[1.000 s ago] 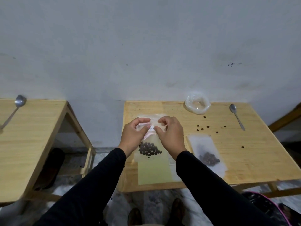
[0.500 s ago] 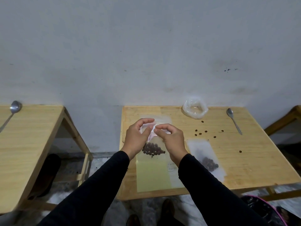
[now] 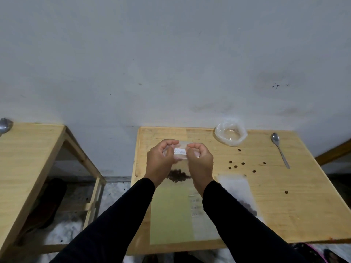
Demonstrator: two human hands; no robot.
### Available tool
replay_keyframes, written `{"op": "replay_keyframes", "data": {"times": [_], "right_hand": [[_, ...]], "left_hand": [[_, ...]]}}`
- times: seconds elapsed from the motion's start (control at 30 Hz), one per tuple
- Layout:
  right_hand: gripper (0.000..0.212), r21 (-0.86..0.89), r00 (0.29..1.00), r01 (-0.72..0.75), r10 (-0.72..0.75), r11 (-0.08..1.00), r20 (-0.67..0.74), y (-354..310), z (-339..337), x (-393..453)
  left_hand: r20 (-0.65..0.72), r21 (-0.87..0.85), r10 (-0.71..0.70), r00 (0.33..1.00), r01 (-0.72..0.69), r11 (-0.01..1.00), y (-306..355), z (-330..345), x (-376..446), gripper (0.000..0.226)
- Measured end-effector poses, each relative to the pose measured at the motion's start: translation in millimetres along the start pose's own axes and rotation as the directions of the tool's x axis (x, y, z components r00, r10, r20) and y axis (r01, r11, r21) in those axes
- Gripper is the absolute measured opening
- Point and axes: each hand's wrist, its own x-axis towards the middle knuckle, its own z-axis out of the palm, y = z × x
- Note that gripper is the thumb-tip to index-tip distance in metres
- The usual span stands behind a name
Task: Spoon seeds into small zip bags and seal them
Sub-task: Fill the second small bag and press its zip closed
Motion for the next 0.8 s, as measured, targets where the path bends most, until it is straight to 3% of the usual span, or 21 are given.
{"op": "replay_keyframes", "data": {"times": [0.2,0.4,0.57,0.7,0.8], "right_hand": [[0.019,-0.219,0.953,0.105,-0.036,0.970,0.300,25.0,-15.7,41.9],[0.016,-0.293,0.978,-0.039,0.097,0.955,0.184,55.8,5.2,83.9],[0.021,-0.463,0.975,-0.057,0.148,0.885,0.164,78.7,17.6,106.1],[0.031,-0.648,0.966,0.085,0.098,0.757,0.241,93.6,21.4,111.2],[0.029,-0.711,0.947,0.261,-0.030,0.652,0.320,97.9,20.2,104.1]], "left_hand": [[-0.088,0.041,-0.052,0.995,0.056,0.998,-18.9,-4.5,48.9,0.017],[-0.100,0.285,-0.131,0.986,0.154,0.946,-62.4,-6.0,77.7,0.030],[-0.078,0.574,-0.139,0.987,0.159,0.804,-91.8,3.8,81.5,0.042],[-0.006,0.687,-0.099,0.995,0.076,0.722,-106.3,10.2,79.4,0.042],[0.047,0.725,-0.064,0.997,0.010,0.689,-110.6,15.4,76.2,0.041]]}}
